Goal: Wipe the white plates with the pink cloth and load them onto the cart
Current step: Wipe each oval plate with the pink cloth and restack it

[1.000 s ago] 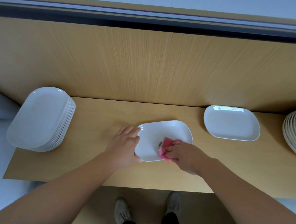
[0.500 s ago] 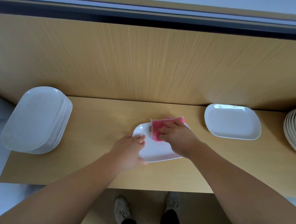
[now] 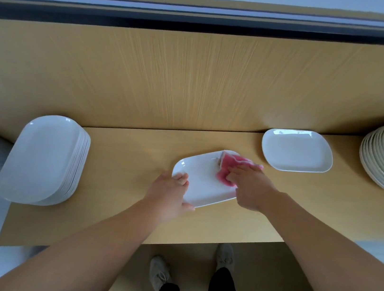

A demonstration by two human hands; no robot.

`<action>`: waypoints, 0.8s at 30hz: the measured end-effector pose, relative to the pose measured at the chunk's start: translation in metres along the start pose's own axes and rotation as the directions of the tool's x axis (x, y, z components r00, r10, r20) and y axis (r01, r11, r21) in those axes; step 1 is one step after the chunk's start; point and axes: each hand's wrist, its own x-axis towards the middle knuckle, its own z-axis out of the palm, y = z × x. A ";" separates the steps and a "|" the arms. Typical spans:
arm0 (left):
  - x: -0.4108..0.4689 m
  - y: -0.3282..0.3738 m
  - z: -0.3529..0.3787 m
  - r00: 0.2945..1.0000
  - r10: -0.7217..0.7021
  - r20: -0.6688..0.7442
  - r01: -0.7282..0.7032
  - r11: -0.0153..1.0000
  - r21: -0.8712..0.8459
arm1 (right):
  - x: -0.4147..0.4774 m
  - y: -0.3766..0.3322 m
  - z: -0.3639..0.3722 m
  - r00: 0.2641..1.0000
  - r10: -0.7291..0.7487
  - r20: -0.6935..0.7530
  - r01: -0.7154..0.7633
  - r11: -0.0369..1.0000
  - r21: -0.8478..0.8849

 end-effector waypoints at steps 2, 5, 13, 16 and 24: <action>-0.001 0.001 0.000 1.000 -0.005 0.007 0.005 1.000 0.009 | -0.011 -0.004 0.001 0.999 0.000 0.036 0.001 1.000 -0.027; 0.001 0.002 0.001 1.000 -0.011 0.012 0.011 1.000 0.013 | -0.020 -0.008 0.005 0.995 0.010 0.101 -0.005 0.999 -0.050; 0.002 0.003 0.002 1.000 -0.018 0.017 0.017 0.999 0.036 | -0.016 -0.010 0.007 0.987 -0.013 0.159 0.033 0.991 -0.127; 0.001 0.005 0.001 0.999 -0.026 0.019 0.025 0.999 0.027 | -0.017 -0.011 0.003 0.984 -0.039 0.171 0.050 0.997 -0.059; -0.005 0.014 -0.007 1.000 -0.029 -0.004 0.030 0.997 0.068 | -0.035 0.003 -0.005 0.996 0.074 -0.052 -0.025 0.782 0.622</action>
